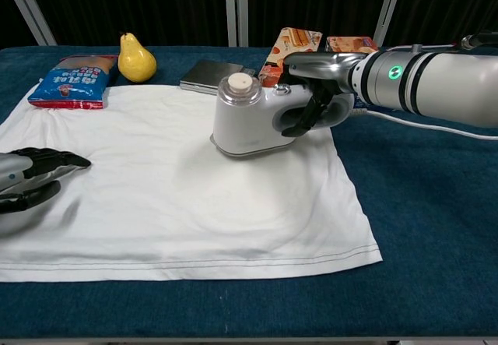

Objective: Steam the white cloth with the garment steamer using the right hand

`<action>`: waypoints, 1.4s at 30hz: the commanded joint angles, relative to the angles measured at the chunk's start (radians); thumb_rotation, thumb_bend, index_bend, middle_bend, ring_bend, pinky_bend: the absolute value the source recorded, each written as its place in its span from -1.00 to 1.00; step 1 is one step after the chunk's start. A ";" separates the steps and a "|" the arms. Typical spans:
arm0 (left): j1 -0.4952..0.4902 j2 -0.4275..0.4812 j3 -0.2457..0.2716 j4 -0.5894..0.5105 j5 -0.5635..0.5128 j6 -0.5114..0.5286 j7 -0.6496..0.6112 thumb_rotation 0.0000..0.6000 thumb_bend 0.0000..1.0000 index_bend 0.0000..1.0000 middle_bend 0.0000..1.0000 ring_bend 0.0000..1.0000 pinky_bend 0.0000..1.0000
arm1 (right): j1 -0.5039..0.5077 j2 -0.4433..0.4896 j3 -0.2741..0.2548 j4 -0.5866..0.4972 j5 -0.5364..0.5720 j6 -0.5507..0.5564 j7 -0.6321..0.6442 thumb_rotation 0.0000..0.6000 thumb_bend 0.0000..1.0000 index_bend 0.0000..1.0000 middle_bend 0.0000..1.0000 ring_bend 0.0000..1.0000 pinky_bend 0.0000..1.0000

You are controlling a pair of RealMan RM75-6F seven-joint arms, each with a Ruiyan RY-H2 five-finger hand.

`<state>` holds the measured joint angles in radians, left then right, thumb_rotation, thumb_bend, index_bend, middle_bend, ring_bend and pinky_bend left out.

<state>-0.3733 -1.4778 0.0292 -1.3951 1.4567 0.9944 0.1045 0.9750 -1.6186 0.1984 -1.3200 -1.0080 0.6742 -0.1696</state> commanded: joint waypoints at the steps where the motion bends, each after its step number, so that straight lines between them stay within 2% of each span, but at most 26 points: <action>1: -0.001 -0.007 0.005 0.004 -0.004 0.001 0.012 -1.00 -0.19 -0.83 -0.88 -1.00 -1.00 | 0.012 -0.014 -0.005 0.007 0.012 -0.018 -0.010 1.00 -0.12 1.00 0.88 0.93 0.34; 8: 0.000 -0.010 0.013 0.001 -0.007 0.013 0.023 -1.00 -0.19 -0.83 -0.88 -1.00 -1.00 | 0.018 0.001 -0.028 -0.033 -0.002 -0.048 -0.012 1.00 -0.12 1.00 0.88 0.94 0.34; 14: -0.004 -0.005 0.016 -0.001 -0.016 0.011 0.033 -1.00 -0.19 -0.83 -0.88 -1.00 -1.00 | 0.005 0.055 -0.063 -0.121 -0.057 -0.055 -0.008 1.00 -0.12 1.00 0.88 0.94 0.34; 23: -0.005 -0.005 0.023 -0.003 -0.019 0.018 0.032 -1.00 -0.19 -0.83 -0.89 -1.00 -1.00 | -0.025 0.138 -0.145 -0.257 -0.156 -0.059 -0.017 1.00 -0.12 1.00 0.88 0.94 0.34; 27: -0.003 -0.006 0.027 -0.001 -0.015 0.024 0.029 -1.00 -0.19 -0.83 -0.88 -1.00 -1.00 | -0.047 0.176 -0.148 -0.302 -0.194 -0.026 0.007 1.00 -0.12 1.00 0.88 0.94 0.34; 30: -0.004 -0.006 0.027 -0.001 -0.014 0.028 0.027 -1.00 -0.19 -0.83 -0.88 -1.00 -1.00 | -0.052 0.163 -0.123 -0.290 -0.204 0.009 0.022 1.00 -0.12 1.00 0.88 0.94 0.34; 34: -0.004 -0.004 0.027 -0.006 -0.012 0.036 0.029 -1.00 -0.19 -0.83 -0.88 -1.00 -1.00 | -0.035 0.100 -0.089 -0.227 -0.197 0.027 0.014 1.00 -0.12 1.00 0.88 0.93 0.34; 42: -0.008 -0.003 0.027 -0.012 -0.017 0.034 0.038 -1.00 -0.19 -0.83 -0.88 -1.00 -1.00 | 0.005 -0.022 -0.062 -0.092 -0.161 0.018 -0.020 1.00 -0.12 1.00 0.88 0.94 0.34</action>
<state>-0.3813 -1.4811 0.0565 -1.4073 1.4397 1.0280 0.1430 0.9694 -1.6158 0.1271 -1.4401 -1.1804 0.6926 -0.1812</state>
